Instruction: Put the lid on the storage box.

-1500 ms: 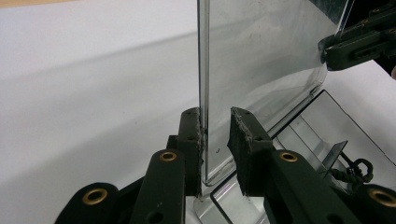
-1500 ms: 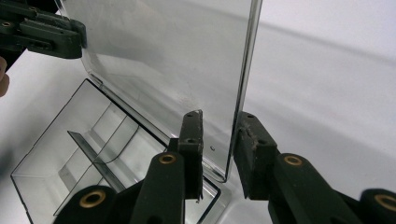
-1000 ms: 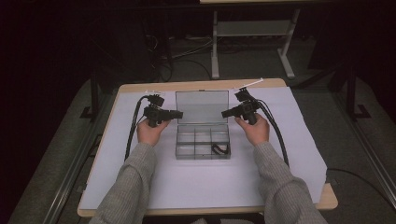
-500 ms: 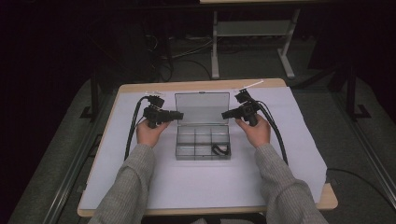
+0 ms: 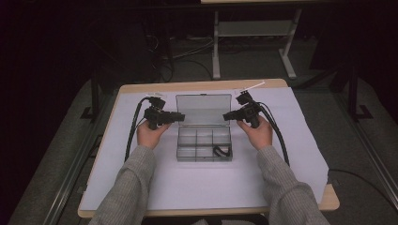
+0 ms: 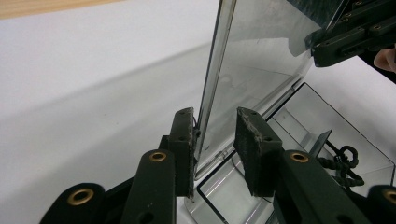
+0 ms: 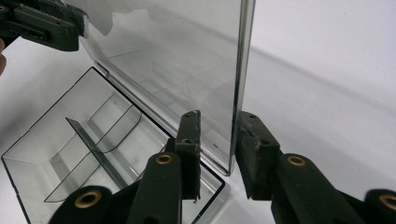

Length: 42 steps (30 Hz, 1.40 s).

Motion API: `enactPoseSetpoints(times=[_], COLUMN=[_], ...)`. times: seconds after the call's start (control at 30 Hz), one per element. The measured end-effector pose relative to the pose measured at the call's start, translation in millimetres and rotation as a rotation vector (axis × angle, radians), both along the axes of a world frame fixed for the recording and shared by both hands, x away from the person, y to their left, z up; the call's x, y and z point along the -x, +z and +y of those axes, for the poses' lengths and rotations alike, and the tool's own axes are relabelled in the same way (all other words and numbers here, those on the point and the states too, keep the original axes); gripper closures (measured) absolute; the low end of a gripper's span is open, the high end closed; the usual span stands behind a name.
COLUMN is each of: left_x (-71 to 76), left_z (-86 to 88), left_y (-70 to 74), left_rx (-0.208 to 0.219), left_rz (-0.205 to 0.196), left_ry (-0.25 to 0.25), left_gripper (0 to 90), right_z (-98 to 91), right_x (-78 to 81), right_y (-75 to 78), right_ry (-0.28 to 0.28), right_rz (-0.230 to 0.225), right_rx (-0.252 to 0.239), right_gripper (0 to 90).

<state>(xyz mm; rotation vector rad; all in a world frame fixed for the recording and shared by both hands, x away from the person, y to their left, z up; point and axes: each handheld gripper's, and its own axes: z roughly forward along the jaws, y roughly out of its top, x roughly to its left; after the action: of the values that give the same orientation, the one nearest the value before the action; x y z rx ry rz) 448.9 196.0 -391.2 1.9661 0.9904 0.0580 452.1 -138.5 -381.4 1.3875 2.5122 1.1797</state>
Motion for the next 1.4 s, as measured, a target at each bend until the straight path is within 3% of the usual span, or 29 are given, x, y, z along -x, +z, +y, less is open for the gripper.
enactPoseSetpoints(times=[0.43,0.97,1.07,1.4], left_x=[5.2,11.5,13.1,16.2], left_z=[2.5,2.2,1.2,0.7], left_y=[-0.3,4.4,3.9,5.7], left_rx=[0.026,0.021,0.018,0.016], left_rz=[-0.006,-0.023,-0.026,-0.030], left_ry=[-0.009,-0.017,-0.020,-0.026], left_gripper=[66.1,60.7,60.6,59.8], right_z=[0.5,-2.0,-3.3,-4.1], right_x=[5.4,14.0,17.6,23.6], right_y=[4.2,9.6,9.0,9.9], right_ry=[0.014,0.025,0.024,0.016], right_rz=[-0.012,-0.024,-0.045,-0.030], right_rx=[-0.006,-0.007,-0.016,-0.004], right_gripper=[66.4,64.2,64.2,65.6])
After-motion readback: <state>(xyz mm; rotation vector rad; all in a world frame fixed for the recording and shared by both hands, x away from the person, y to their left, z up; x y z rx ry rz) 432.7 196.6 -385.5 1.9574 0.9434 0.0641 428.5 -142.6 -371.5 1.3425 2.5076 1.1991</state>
